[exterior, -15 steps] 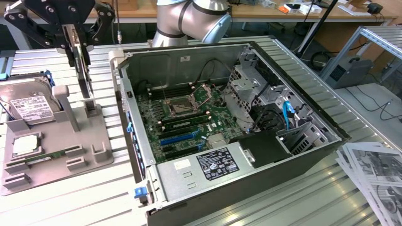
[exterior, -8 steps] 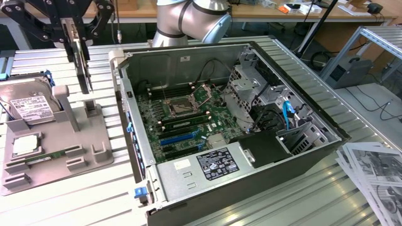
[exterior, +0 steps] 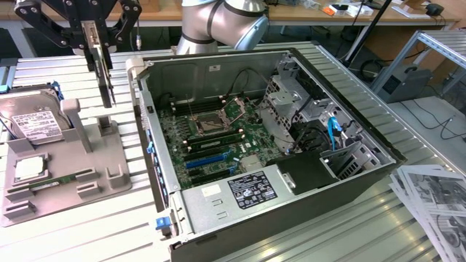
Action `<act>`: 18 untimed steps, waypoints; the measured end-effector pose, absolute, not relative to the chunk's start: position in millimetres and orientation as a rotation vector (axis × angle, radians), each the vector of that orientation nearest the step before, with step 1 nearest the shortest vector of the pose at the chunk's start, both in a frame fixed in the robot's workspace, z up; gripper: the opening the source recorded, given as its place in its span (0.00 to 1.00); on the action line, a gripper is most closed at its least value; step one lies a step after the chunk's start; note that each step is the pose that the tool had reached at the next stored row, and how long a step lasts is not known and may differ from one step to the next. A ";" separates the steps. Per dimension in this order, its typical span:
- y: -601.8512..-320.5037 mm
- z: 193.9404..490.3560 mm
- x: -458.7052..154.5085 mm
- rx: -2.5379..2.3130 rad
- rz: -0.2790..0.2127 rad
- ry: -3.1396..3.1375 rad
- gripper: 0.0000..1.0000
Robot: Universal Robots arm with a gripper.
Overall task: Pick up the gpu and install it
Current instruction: 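Pick up the gpu and move the gpu toward the slot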
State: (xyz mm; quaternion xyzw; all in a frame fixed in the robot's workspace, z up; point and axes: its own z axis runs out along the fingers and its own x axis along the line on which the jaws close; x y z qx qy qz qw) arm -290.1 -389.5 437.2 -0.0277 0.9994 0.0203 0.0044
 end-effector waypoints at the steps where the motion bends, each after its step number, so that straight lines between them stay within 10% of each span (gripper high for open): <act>1: -389.5 437.2 -290.0 -0.087 0.064 3.131 0.27; 18: -389.5 437.2 -272.2 -0.087 0.065 3.152 0.27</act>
